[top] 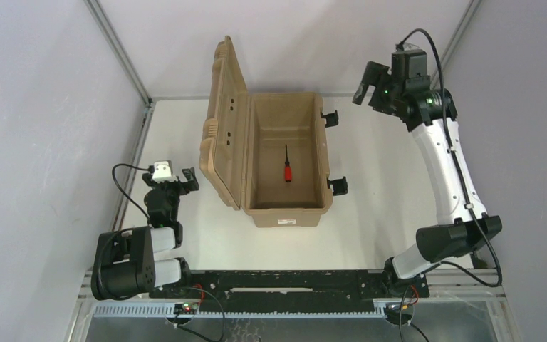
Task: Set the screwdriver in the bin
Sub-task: Reset both arms
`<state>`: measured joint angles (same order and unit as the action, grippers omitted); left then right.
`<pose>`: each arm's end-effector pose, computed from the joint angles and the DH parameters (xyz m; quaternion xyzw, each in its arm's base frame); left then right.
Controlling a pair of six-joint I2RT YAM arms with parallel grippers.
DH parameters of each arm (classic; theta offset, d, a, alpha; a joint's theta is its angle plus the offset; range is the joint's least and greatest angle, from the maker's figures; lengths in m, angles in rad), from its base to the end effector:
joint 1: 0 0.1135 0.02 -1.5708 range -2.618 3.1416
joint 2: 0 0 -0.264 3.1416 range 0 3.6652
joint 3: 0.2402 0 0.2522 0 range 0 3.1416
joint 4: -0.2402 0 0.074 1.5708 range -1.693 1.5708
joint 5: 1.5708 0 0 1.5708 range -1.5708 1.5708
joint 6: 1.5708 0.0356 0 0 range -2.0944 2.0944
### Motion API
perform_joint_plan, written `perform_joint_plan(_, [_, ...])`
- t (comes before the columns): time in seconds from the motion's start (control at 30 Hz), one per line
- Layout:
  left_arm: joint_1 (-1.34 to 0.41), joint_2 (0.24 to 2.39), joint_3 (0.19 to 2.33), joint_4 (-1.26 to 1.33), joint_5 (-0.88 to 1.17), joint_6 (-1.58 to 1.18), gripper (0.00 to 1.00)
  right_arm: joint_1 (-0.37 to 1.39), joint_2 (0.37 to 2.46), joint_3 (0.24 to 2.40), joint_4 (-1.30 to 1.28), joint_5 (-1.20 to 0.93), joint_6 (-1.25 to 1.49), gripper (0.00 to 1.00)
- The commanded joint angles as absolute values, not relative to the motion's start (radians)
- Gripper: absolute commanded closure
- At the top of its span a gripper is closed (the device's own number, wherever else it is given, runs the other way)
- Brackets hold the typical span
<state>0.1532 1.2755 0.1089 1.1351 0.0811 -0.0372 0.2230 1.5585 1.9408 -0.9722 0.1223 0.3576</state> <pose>0.2021 0.0283 0.1610 -0.0401 0.7170 0.0112 0.6958 0.3057 0.0649 0.4637 0.0879 0.8765 0.0829 0.4659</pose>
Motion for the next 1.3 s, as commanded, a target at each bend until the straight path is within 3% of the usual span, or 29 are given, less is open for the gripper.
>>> perform_joint_plan(0.0, [0.148,1.264,0.148,1.157,0.074,-0.038,0.00,0.151,1.479,1.800,-0.811,0.084,0.337,0.00])
perform_joint_plan(0.43, [0.149,1.264,0.148,1.158,0.074,-0.038,0.00,0.046,1.410,1.387,-0.499,0.083,0.302,0.00])
perform_joint_plan(1.27, [0.148,1.264,0.147,1.158,0.074,-0.039,0.00,0.047,1.631,1.152,-0.282,0.011,0.236,0.00])
